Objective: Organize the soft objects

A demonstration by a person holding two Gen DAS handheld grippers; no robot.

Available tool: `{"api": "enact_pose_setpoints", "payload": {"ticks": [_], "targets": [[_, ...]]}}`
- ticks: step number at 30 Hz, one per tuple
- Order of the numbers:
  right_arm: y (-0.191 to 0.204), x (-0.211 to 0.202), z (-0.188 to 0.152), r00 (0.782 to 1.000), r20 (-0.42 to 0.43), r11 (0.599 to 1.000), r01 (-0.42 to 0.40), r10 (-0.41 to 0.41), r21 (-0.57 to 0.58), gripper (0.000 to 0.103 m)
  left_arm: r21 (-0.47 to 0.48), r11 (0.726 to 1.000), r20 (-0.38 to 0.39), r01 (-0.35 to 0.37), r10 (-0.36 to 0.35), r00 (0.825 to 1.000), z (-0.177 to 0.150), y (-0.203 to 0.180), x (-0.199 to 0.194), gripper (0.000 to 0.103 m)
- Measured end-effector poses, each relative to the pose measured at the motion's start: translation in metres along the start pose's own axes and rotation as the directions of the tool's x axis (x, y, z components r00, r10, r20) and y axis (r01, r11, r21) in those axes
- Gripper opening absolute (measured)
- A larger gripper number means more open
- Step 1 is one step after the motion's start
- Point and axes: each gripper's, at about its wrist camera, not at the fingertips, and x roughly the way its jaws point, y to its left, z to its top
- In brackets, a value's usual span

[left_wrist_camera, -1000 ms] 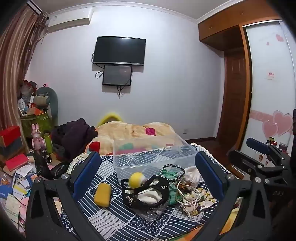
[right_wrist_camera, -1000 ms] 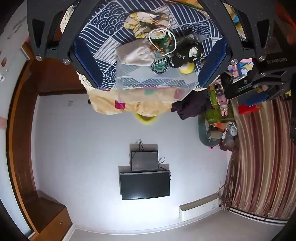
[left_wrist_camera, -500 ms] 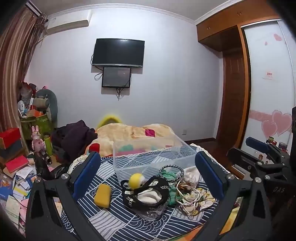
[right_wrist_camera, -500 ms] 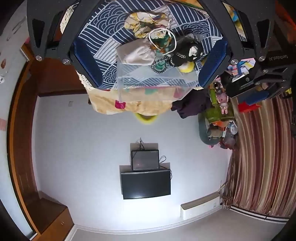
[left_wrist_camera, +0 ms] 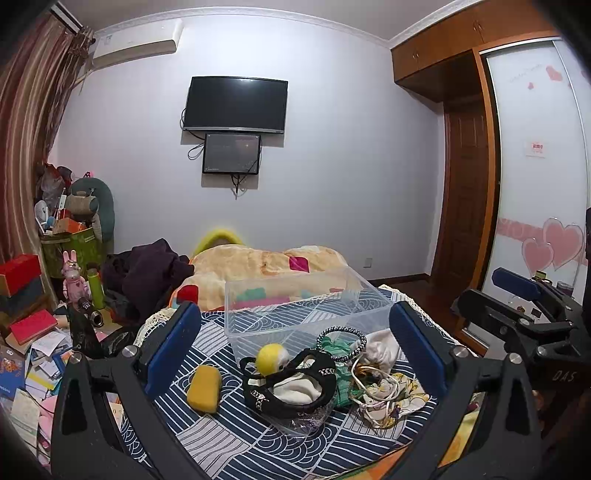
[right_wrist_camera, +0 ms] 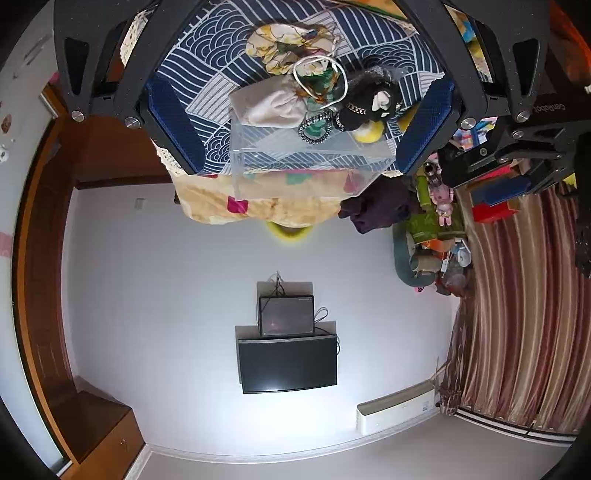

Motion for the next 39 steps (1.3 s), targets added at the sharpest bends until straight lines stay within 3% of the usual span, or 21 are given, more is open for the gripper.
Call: {"api": "enact_pose_setpoints", "payload": {"ticks": [39], "targets": [[0.0031,-0.0015,0.0017,1.0,0.011,1.0,-0.003,0.003,-0.005,0.103,0.011,1.0,0.004,0.001,-0.001,1.0,-0.0002,-0.0022,-0.0035,0.103]]}}
